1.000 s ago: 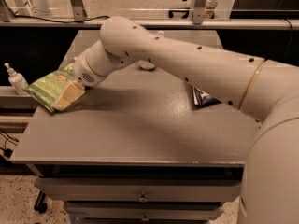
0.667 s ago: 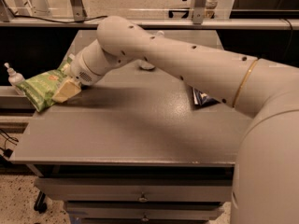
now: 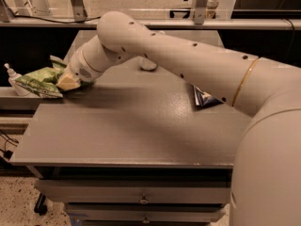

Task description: Pick green jalapeno chip bag

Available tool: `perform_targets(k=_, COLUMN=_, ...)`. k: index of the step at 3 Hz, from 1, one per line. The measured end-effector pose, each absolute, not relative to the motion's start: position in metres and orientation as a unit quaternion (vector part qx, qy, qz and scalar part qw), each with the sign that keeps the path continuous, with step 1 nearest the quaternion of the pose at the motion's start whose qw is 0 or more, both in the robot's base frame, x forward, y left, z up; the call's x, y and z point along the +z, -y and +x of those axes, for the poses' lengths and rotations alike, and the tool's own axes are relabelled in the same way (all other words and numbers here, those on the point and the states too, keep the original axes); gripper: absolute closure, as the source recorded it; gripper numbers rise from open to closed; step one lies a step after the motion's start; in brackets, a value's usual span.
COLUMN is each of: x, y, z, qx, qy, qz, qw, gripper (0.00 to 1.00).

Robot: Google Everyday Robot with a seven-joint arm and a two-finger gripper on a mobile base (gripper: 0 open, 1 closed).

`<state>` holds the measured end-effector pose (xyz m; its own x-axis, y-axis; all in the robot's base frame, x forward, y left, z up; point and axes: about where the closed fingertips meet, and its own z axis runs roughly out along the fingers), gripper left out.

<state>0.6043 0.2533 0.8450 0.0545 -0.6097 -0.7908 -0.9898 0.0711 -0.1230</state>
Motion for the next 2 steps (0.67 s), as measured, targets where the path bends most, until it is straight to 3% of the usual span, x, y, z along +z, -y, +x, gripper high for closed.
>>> perform_targets(k=1, x=0.877, y=-0.238, z=0.613, qx=0.237, qy=-0.628, qz=-0.631, qw=0.39, gripper=1.0)
perform_targets(k=2, x=0.92, y=-0.213, z=0.619, qx=0.205, qy=-0.617, qz=-0.632, qw=0.421, gripper=1.0)
